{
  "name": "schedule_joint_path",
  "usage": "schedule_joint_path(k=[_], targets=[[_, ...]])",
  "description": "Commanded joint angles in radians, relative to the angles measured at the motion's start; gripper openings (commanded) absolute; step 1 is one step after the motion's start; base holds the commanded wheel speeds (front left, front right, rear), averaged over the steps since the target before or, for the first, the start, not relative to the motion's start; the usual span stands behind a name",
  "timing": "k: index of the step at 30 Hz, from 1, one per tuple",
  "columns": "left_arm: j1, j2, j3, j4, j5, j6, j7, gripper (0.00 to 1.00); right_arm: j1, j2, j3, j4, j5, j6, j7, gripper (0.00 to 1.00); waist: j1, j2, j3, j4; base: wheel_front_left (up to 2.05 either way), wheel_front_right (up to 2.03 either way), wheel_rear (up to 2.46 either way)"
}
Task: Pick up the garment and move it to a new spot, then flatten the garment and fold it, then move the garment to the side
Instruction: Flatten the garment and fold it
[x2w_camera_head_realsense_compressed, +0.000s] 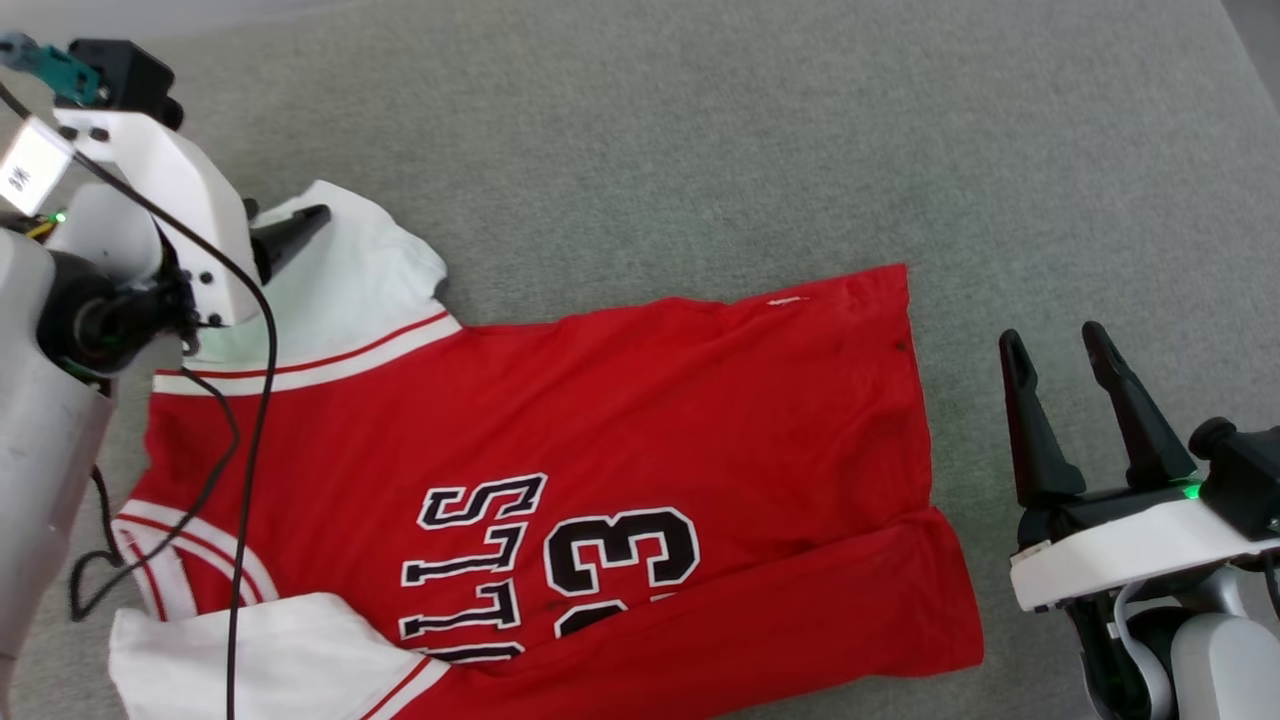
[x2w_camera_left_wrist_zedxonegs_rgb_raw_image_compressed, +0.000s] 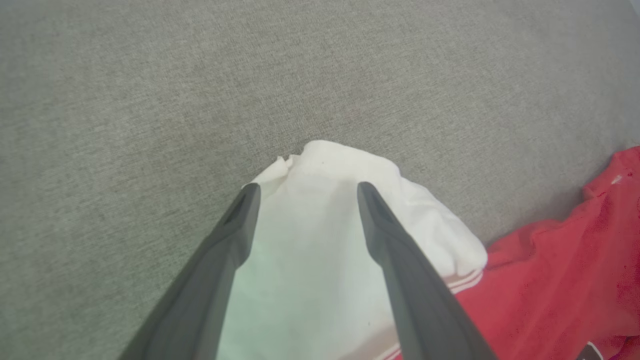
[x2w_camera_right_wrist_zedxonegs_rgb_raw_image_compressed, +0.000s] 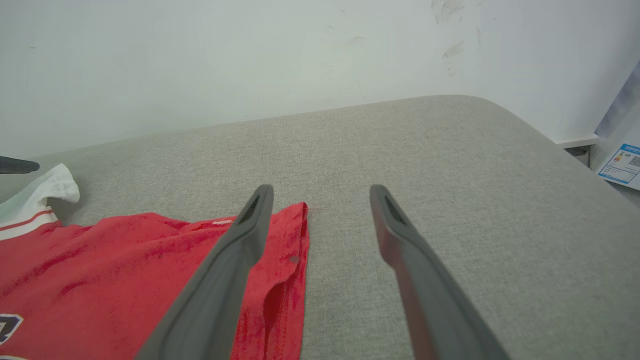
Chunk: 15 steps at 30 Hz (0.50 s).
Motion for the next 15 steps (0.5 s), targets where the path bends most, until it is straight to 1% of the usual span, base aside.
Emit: schedule_joint_path(k=[1,7,8,11,13,14,15], targets=[[-0.031,0.012,-0.013,0.019,-0.003,-0.002,0.035,1.0,-0.022,0.008,0.007,0.008,0.007,0.0,-0.012,1.0,-0.0002,0.0,0.037,-0.029,0.0,0.0,0.0],[-0.071,0.04,-0.066,0.087,0.022,-0.003,0.117,1.0,-0.035,0.011,0.024,0.035,0.03,0.0,-0.031,1.0,-0.0002,0.0,0.08,-0.057,0.0,0.0,0.0],[-0.071,0.04,-0.066,0.087,0.022,-0.003,0.117,1.0,-0.035,0.011,0.024,0.035,0.03,0.0,-0.031,1.0,-0.0002,0.0,0.08,-0.057,0.0,0.0,0.0],[-0.052,0.046,-0.115,0.137,0.039,-0.001,0.182,1.0,-0.041,0.011,0.026,0.046,0.039,0.0,-0.038,1.0,-0.0002,0.0,0.089,-0.064,0.0,0.0,0.0],[-0.026,0.039,-0.148,0.17,0.038,-0.001,0.242,1.0,-0.041,0.011,0.026,0.054,0.046,0.0,-0.037,1.0,-0.0002,0.0,0.092,-0.066,0.0,0.0,0.0],[-0.014,0.03,-0.158,0.184,0.03,-0.001,0.265,0.69,-0.042,0.011,0.026,0.056,0.049,0.0,-0.037,1.0,-0.0002,0.0,0.093,-0.067,0.0,0.0,0.0],[-0.002,0.023,-0.167,0.197,0.025,-0.001,0.287,0.36,-0.043,0.011,0.027,0.059,0.054,0.0,-0.035,1.0,-0.0002,0.0,0.094,-0.067,0.0,0.0,0.0]])
